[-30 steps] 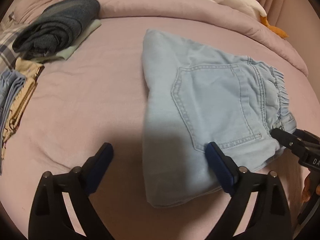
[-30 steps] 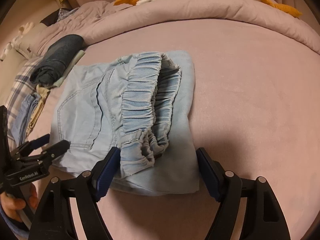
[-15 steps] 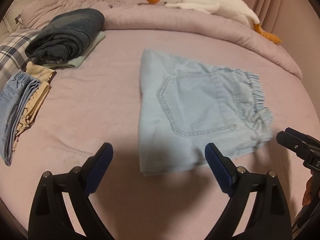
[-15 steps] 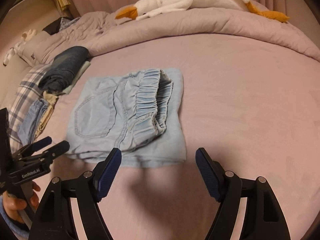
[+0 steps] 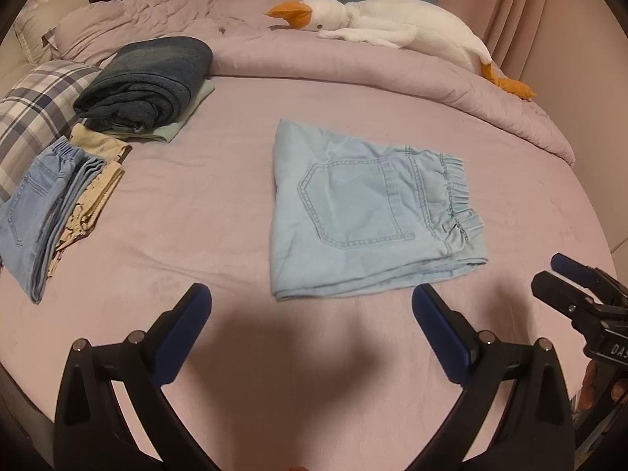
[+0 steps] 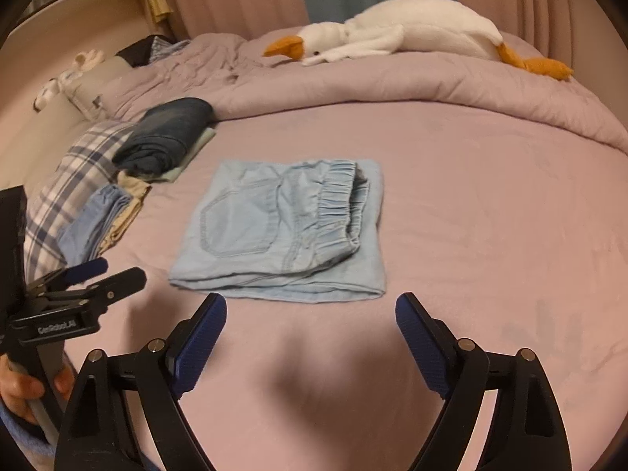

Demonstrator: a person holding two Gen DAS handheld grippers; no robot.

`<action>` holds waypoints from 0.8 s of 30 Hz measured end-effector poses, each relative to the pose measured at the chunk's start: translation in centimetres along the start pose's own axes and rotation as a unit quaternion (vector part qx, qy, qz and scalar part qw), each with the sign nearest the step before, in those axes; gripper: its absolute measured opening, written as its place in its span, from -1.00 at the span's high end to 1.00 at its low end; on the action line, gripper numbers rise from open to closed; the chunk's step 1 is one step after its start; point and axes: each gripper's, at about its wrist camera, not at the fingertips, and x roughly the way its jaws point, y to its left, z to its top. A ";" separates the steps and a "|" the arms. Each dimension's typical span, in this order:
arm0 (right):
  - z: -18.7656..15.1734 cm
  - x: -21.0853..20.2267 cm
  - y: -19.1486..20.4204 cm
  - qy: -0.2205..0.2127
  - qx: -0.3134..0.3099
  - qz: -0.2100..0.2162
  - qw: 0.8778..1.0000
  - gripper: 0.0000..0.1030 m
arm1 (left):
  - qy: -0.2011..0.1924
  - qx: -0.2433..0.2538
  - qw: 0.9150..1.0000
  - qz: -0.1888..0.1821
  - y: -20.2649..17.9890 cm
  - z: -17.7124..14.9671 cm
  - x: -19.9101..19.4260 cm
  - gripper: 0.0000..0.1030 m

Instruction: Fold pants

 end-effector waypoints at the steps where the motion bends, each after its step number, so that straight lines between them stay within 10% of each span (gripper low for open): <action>1: -0.1 -0.3 0.2 -0.002 -0.003 0.002 1.000 -0.70 | 0.002 0.000 1.000 -0.001 0.0 -0.1 -0.2 -0.98; 7: -0.5 -1.7 1.3 -0.012 -0.010 0.014 1.000 -0.98 | -0.002 -0.007 1.000 -0.013 -0.2 -0.7 -2.0 -0.98; 24: -0.9 -7.9 5.0 -0.060 -0.049 0.025 0.997 -0.98 | -0.039 0.016 0.998 0.047 -2.1 -2.4 -8.8 -0.99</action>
